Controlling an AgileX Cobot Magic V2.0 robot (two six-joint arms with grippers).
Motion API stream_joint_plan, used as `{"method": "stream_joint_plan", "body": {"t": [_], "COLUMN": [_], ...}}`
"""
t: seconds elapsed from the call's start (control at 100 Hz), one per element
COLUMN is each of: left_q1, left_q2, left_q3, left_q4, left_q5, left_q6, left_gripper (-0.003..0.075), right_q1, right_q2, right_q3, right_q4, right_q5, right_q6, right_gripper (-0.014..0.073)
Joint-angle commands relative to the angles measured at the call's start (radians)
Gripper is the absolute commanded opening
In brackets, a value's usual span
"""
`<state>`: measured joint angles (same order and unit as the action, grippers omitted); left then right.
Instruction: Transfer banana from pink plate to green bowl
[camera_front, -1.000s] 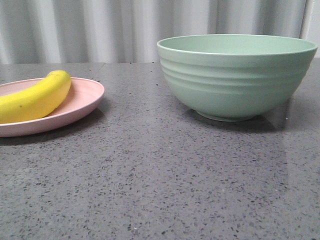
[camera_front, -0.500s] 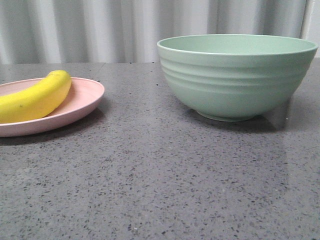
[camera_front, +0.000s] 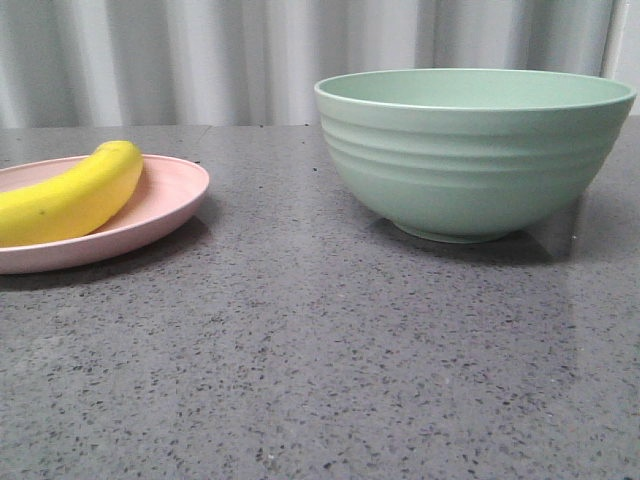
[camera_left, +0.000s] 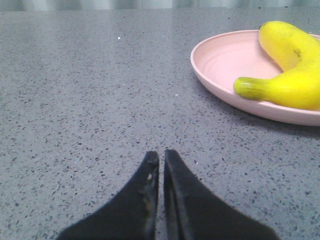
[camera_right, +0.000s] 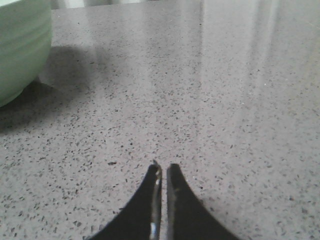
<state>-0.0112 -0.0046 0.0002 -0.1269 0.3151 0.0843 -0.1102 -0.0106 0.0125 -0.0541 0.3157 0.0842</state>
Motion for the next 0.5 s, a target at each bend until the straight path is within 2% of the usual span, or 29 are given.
{"method": "stream_joint_plan", "body": {"t": [0.0,0.49], "left_q1": [0.000,0.000], "left_q2": [-0.031,-0.031], "left_q3": [0.027,0.027], "left_q4": [-0.006,-0.010], "left_q5": [-0.063,-0.193], "left_q6": [-0.010,-0.010], "left_gripper": [-0.0019,-0.0019], "right_q1": [-0.007,-0.007], "right_q2": [-0.020,-0.020], "right_q3": [0.027,0.027], "right_q4": [-0.015,0.006], "right_q5": [-0.033,-0.177], "right_q6": [-0.011,-0.011], "right_gripper": [-0.0073,-0.0073]}}
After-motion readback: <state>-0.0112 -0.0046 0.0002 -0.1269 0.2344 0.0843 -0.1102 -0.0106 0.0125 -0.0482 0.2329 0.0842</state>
